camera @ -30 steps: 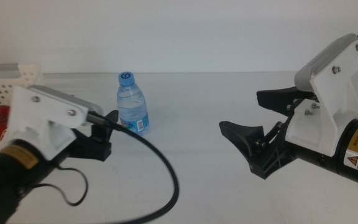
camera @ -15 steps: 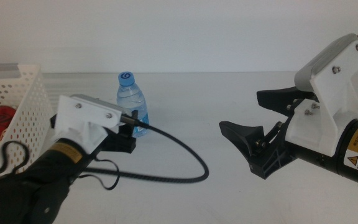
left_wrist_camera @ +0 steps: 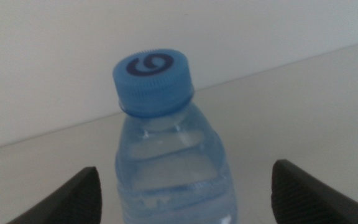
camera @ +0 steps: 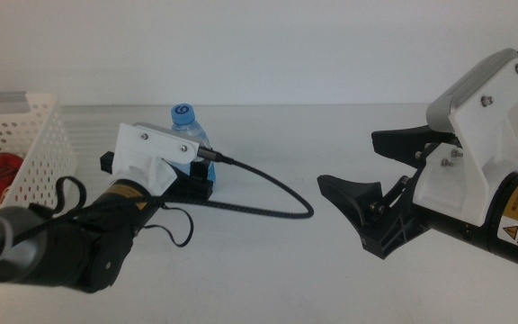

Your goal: Use arms to grab the bottles and put them into the dustbin to the left of the table.

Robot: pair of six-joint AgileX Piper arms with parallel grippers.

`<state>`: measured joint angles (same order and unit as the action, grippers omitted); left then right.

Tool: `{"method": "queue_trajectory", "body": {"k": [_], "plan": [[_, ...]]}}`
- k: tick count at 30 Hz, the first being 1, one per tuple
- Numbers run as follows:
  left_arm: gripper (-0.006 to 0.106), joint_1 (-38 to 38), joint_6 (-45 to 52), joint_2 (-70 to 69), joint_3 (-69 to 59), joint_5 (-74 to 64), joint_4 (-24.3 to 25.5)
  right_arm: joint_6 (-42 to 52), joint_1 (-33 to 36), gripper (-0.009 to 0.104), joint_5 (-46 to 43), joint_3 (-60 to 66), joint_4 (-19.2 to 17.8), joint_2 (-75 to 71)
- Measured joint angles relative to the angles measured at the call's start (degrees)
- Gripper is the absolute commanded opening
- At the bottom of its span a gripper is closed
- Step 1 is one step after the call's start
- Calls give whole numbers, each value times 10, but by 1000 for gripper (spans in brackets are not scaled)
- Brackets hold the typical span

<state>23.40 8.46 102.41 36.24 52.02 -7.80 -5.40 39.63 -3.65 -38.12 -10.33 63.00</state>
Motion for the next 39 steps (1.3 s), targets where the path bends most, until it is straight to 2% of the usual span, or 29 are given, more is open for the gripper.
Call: {"method": "queue_trajectory", "body": {"k": [15,18,21,24,27,29,32,34,39], "plan": [[90,-3,0,100,97,0,-17,0,0,74,0,0,0,0],[90,-5,1,124,118,0,-39,0,0,74,0,0,0,0],[86,-12,2,139,134,0,-42,0,0,74,0,0,0,0],[72,-15,2,144,138,2,-48,0,0,74,0,0,0,0],[46,-15,0,145,139,0,-50,0,0,74,0,0,0,0],[22,-15,0,141,139,-9,-51,0,0,74,0,0,0,0],[0,-16,0,123,139,-52,-55,0,0,74,0,0,0,0],[-5,-17,0,104,139,-95,-58,0,0,74,0,0,0,0],[-5,-19,0,43,133,-210,-61,0,0,74,0,0,0,0]]}}
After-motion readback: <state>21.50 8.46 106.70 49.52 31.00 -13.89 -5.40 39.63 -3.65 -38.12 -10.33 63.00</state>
